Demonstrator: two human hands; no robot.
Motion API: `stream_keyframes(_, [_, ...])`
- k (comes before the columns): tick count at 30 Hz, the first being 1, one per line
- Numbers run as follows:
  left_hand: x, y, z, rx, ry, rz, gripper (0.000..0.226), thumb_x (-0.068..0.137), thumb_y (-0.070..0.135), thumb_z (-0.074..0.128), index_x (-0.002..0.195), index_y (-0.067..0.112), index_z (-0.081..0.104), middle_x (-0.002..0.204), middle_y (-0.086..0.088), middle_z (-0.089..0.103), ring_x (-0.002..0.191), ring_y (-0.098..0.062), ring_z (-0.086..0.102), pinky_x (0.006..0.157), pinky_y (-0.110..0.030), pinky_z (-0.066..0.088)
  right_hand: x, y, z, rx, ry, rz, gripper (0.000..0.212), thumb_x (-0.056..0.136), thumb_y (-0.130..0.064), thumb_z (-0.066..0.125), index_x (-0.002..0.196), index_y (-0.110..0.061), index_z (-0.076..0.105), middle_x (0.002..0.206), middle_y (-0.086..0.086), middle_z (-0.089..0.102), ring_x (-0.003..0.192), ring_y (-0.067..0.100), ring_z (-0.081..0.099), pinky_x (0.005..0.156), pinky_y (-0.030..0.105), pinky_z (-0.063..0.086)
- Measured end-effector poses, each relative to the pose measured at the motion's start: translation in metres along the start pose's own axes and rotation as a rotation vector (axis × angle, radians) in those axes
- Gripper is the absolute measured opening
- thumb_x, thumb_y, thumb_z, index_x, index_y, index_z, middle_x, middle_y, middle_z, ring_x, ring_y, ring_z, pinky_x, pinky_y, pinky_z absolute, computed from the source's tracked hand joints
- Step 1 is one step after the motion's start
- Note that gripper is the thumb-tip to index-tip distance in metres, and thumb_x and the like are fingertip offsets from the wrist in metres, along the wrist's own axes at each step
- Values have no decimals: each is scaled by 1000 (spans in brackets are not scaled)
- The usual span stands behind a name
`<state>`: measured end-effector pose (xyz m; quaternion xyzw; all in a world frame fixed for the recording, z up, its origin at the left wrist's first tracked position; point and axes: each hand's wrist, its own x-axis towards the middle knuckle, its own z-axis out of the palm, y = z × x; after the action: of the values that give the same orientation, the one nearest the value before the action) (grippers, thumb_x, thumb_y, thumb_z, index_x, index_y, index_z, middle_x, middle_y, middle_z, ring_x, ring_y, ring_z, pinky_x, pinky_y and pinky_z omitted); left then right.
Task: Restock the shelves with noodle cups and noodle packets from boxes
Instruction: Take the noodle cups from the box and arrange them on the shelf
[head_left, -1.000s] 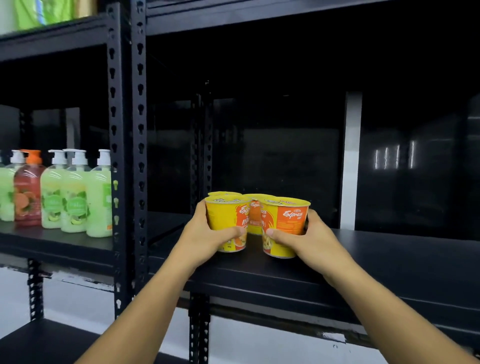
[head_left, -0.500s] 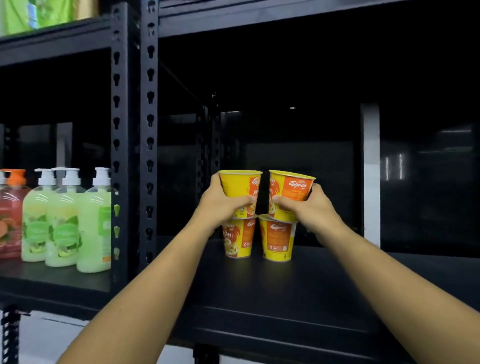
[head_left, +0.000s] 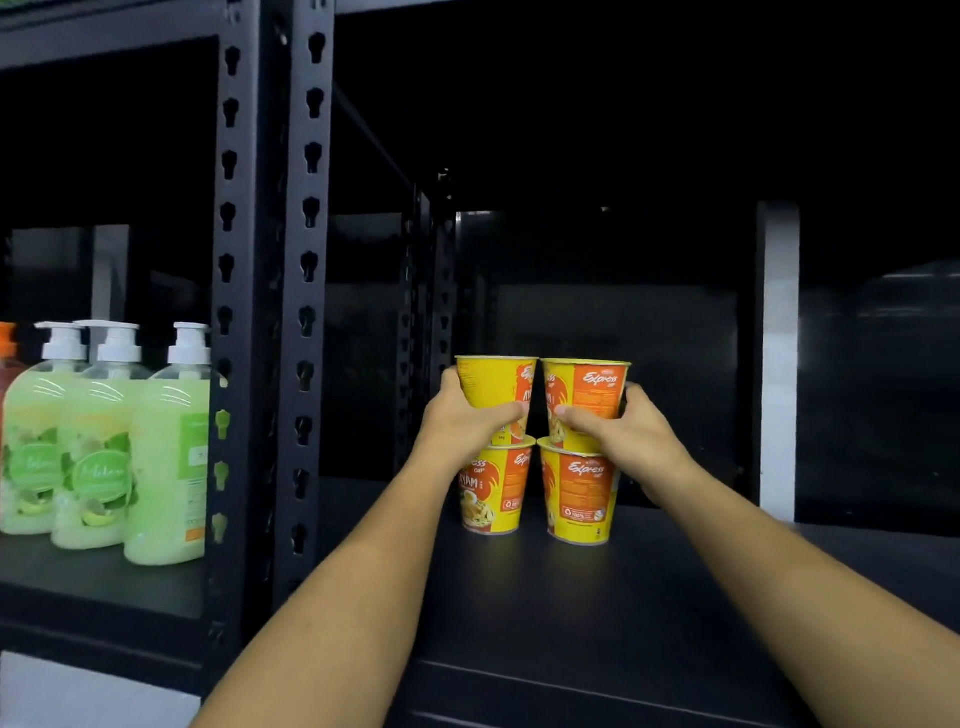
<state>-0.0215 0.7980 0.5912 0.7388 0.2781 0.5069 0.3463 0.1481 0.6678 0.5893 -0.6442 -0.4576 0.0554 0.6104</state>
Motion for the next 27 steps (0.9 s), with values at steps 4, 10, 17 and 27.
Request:
stream_keyframes(4, [0, -7, 0, -32, -18, 2, 72, 72, 52, 89, 125, 40, 41, 112, 13, 63, 97, -10, 65, 79, -35, 55, -2, 3, 1, 5, -4, -6, 76, 76, -53, 85, 136, -29, 46, 120, -8, 64, 106, 17, 65, 92, 47, 56])
stream_keyframes(10, [-1, -10, 2, -60, -32, 10, 76, 75, 55, 86, 134, 40, 41, 111, 17, 60, 96, -4, 62, 75, -32, 52, -6, 11, 2, -4, -44, -26, 79, 78, -59, 80, 141, -30, 44, 127, -8, 64, 111, 16, 65, 96, 47, 55])
stream_keyframes(17, [-8, -14, -2, -88, -146, -37, 99, 69, 48, 93, 145, 34, 33, 125, 9, 62, 103, -9, 64, 73, -30, 53, -13, 24, -2, 28, -196, 1, 98, 68, -48, 92, 146, -34, 34, 128, -12, 62, 113, 13, 64, 99, 44, 53])
stream_keyframes(27, [-9, -28, -4, 11, -235, -82, 99, 67, 34, 96, 144, 31, 33, 116, 10, 64, 102, -10, 65, 81, -34, 53, -14, 30, -1, 3, -157, 0, 98, 67, -38, 95, 143, -36, 33, 121, -14, 60, 111, 13, 63, 100, 49, 54])
